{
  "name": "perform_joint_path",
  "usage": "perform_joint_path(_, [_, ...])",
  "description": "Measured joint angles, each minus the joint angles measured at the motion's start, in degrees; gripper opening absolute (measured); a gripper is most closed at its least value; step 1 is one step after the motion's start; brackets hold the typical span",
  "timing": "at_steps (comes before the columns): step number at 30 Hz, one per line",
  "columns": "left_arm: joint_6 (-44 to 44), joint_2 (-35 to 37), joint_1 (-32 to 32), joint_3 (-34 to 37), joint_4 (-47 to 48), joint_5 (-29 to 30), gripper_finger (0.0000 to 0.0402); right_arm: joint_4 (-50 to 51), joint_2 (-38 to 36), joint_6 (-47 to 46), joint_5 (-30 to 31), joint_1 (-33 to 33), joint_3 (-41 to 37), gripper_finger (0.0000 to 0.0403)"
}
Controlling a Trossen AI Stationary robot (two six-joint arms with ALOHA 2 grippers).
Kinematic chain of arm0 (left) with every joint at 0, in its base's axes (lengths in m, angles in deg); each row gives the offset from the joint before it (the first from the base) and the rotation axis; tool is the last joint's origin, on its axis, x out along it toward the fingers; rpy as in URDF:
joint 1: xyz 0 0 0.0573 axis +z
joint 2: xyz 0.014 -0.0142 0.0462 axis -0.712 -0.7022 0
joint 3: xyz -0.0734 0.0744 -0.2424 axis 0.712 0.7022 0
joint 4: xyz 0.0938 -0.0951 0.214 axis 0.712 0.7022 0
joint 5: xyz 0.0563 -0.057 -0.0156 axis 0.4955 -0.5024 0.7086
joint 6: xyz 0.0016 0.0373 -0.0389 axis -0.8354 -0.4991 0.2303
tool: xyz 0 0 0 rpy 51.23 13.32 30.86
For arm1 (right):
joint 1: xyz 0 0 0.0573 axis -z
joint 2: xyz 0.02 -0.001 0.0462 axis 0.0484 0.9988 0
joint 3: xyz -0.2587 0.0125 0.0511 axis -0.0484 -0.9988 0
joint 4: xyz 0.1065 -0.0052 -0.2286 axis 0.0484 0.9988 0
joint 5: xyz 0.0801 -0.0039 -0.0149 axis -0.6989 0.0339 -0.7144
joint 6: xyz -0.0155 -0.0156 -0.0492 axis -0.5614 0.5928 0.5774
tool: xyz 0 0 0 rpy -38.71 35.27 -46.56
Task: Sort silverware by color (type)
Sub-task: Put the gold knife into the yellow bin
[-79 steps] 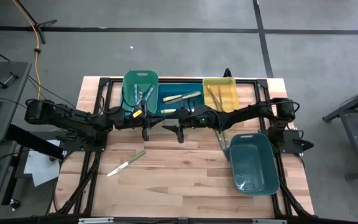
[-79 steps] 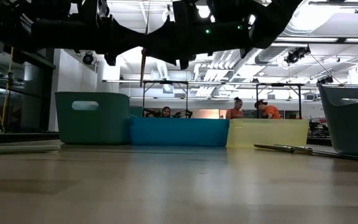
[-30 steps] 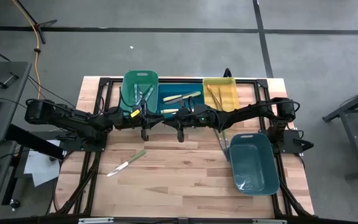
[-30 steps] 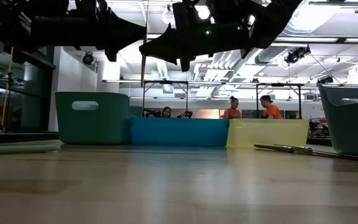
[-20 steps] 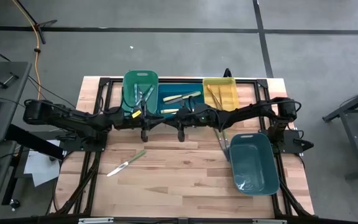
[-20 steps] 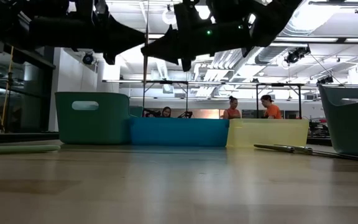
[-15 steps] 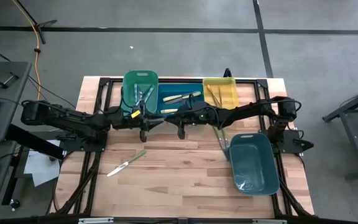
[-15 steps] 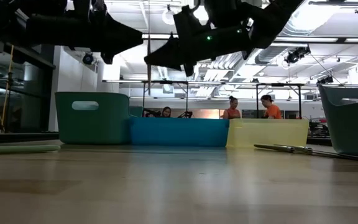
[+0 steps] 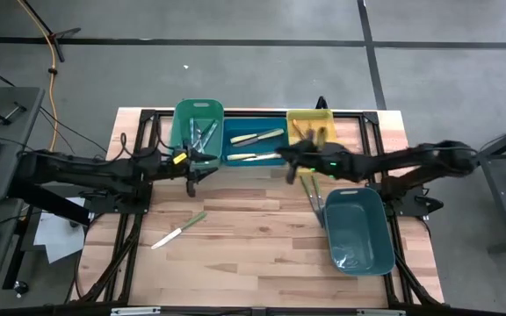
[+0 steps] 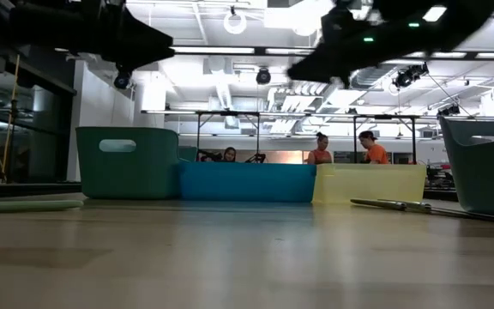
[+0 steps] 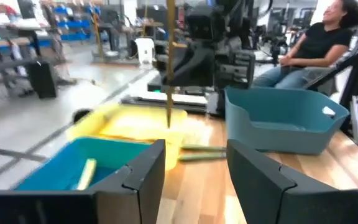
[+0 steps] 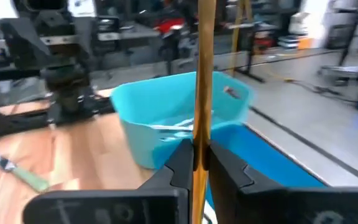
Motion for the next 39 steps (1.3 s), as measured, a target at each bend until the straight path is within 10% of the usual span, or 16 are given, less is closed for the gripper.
perform_joint_path(10, [-2.5, 5.0, 0.0, 0.0, 3.8, 2.8, 0.0162, 0.4, -20.0, -4.9, 4.1, 0.0, -14.2, 0.0020])
perform_joint_path(39, [-3.2, 4.1, 0.0, 0.0, 5.1, 4.1, 0.0161, 5.5, -19.9, -9.0, 6.9, 1.4, -9.5, 0.0020])
